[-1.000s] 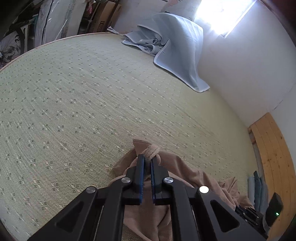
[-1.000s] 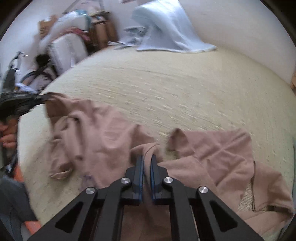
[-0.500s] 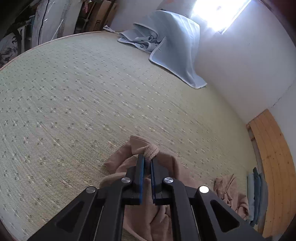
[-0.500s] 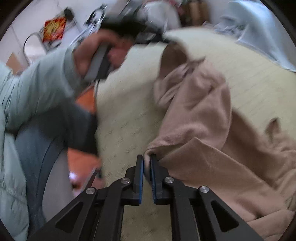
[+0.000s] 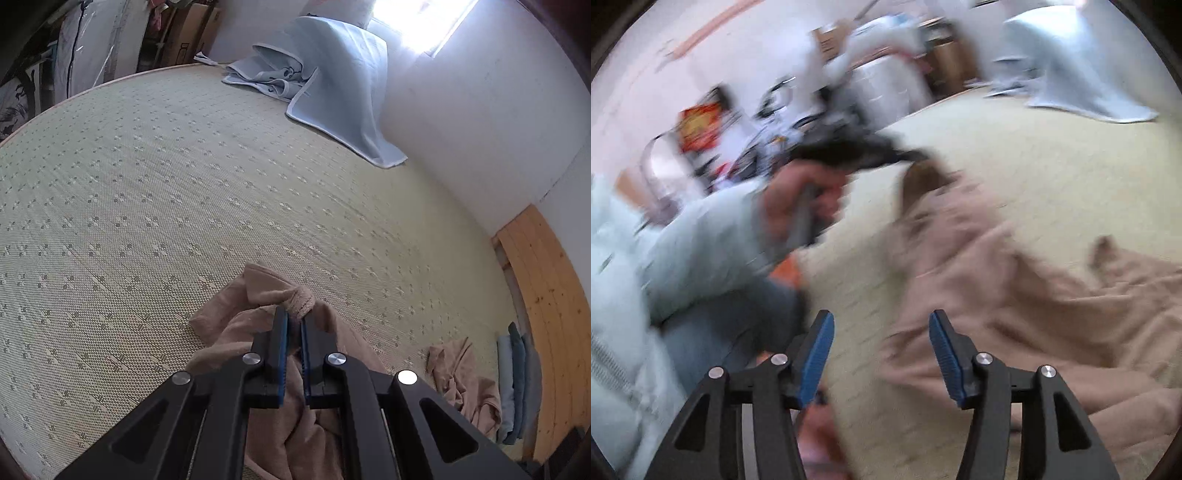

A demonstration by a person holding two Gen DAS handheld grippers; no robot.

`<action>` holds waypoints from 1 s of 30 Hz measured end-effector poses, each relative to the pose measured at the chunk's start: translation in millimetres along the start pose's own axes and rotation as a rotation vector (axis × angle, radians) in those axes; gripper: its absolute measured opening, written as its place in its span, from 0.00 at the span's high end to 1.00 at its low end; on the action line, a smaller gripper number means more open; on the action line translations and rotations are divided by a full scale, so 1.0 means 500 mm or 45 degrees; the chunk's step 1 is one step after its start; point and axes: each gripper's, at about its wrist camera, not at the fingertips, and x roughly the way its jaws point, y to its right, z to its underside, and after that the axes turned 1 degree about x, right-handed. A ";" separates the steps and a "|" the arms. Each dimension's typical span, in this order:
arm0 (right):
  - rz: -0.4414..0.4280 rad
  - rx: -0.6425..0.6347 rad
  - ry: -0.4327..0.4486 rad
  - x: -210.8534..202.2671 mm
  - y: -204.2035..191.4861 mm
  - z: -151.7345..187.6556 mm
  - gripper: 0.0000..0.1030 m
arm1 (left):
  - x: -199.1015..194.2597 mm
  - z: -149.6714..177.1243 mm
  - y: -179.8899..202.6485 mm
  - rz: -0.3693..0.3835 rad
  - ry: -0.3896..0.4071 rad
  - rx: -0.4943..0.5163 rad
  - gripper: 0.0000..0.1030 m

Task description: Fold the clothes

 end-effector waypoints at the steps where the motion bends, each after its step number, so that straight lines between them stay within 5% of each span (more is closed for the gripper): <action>1: 0.039 0.028 -0.008 0.006 0.015 -0.001 0.43 | 0.001 0.000 0.000 0.000 0.000 0.000 0.95; 12: 0.171 0.050 -0.440 0.130 0.067 0.066 0.44 | 0.011 -0.006 -0.004 0.005 -0.010 -0.009 0.95; 20: 0.089 0.014 -0.624 0.099 0.050 0.126 0.44 | 0.013 -0.002 0.003 -0.004 -0.009 -0.012 0.95; 24: 0.052 0.039 -0.531 0.051 0.050 0.117 0.44 | 0.016 -0.002 0.002 -0.007 -0.007 -0.014 0.95; 30: -0.050 0.190 -0.140 -0.008 0.083 0.056 0.43 | 0.024 -0.002 0.004 -0.009 -0.010 -0.006 0.95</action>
